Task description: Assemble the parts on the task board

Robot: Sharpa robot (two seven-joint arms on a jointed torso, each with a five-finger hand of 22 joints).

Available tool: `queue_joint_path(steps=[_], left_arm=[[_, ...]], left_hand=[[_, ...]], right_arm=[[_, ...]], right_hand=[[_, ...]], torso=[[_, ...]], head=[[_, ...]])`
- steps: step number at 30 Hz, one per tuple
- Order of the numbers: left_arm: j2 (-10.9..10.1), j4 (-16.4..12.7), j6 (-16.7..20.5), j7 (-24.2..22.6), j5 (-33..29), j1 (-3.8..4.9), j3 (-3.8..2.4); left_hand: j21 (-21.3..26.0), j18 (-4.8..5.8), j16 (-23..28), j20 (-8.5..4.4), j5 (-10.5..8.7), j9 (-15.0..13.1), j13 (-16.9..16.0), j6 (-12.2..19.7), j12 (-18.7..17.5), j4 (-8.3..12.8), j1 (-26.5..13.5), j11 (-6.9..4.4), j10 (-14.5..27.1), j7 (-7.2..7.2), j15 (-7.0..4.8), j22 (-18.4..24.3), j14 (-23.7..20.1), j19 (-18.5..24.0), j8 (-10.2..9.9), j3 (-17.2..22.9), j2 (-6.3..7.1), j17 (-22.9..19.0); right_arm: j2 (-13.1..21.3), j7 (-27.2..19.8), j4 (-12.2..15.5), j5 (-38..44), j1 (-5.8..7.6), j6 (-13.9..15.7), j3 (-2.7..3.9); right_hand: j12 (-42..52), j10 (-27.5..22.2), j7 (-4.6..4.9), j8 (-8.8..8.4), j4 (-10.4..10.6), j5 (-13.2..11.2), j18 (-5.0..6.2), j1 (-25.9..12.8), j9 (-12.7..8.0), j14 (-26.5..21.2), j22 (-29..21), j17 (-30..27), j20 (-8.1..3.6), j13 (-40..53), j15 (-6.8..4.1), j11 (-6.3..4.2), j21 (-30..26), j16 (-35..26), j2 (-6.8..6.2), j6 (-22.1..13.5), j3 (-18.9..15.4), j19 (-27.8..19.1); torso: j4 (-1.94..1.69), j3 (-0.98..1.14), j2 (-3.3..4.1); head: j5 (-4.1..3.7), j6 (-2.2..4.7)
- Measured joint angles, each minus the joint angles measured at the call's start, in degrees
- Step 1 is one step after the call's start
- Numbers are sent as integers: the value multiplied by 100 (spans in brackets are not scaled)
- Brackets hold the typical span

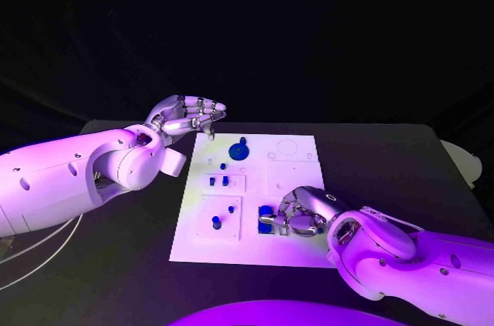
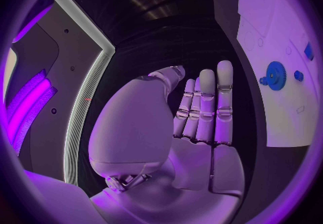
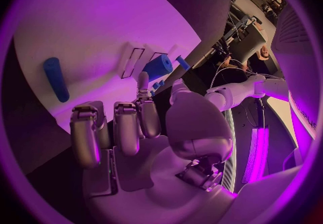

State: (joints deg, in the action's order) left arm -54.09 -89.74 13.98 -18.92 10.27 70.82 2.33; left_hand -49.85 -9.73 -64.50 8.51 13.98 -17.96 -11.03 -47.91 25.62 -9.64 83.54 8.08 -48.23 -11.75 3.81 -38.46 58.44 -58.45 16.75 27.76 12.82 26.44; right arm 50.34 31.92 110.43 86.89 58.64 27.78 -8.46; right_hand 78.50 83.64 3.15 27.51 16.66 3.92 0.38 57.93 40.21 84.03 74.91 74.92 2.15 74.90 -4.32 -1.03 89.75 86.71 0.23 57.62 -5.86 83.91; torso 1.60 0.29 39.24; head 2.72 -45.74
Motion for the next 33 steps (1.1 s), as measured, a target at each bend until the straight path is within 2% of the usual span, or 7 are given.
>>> queue_joint_path(steps=[1,4,9,26,32,33], left_arm=[[-1,0,0,0,0,0,0],[-3,0,0,0,0,0,0],[-4,0,0,0,0,0,0],[-14,-4,-2,4,-1,-1,2],[-21,-5,-3,5,-1,-1,2],[-22,-6,-3,5,-1,-1,2]], left_hand=[[0,1,0,0,0,0,0,0,0,0,0,0,0,0,0,0,0,0,0,0,0,0],[0,0,0,0,0,0,0,0,0,0,0,0,0,0,0,0,0,0,0,0,0,0],[0,0,0,0,0,0,0,0,0,0,0,0,0,0,0,0,0,0,0,0,0,0],[0,0,0,0,0,0,-1,0,1,0,0,0,0,0,0,0,0,0,0,0,0,1],[0,0,0,0,0,0,-1,0,29,0,-23,21,21,0,0,0,0,0,0,0,-24,-5],[0,0,0,0,0,0,-1,0,29,0,-23,21,21,0,0,0,0,0,0,0,-24,-5]], right_arm=[[25,-8,24,7,0,7,0],[81,-43,77,15,0,12,0],[101,-105,105,14,0,-4,0],[-73,-160,-74,9,6,-109,8],[-71,-218,-95,20,10,-142,13],[-63,-227,-95,22,10,-147,13]], right_hand=[[0,0,-11,0,-7,61,0,123,0,0,0,0,0,2,0,0,0,12,17,-11,-7,0],[22,11,-31,0,-57,442,0,682,-21,0,0,0,-2,9,0,-11,0,12,46,-31,9,2],[45,20,-31,0,-57,486,0,1142,-63,0,0,-1,-20,20,0,-20,0,12,-2,-31,9,20],[88,19,-31,-1,-39,510,0,1335,-99,0,-1,-1,-20,18,0,-19,0,32,60,-31,-9,20],[112,19,-30,-1,-31,697,0,1587,-137,-21,4,-1,-20,18,-19,-18,0,32,-41,-31,-17,20],[121,18,-30,-1,-31,697,0,1602,-138,-21,3,-1,-20,20,-19,-18,0,32,-26,-30,-17,20]], torso=[[2,0,-1],[5,0,-4],[6,-1,-4],[-12,-8,4],[-8,-11,1],[-7,-11,-1]], head=[[-1,0],[-1,-4],[-6,-10],[-16,-30],[-31,-36],[-32,-36]])
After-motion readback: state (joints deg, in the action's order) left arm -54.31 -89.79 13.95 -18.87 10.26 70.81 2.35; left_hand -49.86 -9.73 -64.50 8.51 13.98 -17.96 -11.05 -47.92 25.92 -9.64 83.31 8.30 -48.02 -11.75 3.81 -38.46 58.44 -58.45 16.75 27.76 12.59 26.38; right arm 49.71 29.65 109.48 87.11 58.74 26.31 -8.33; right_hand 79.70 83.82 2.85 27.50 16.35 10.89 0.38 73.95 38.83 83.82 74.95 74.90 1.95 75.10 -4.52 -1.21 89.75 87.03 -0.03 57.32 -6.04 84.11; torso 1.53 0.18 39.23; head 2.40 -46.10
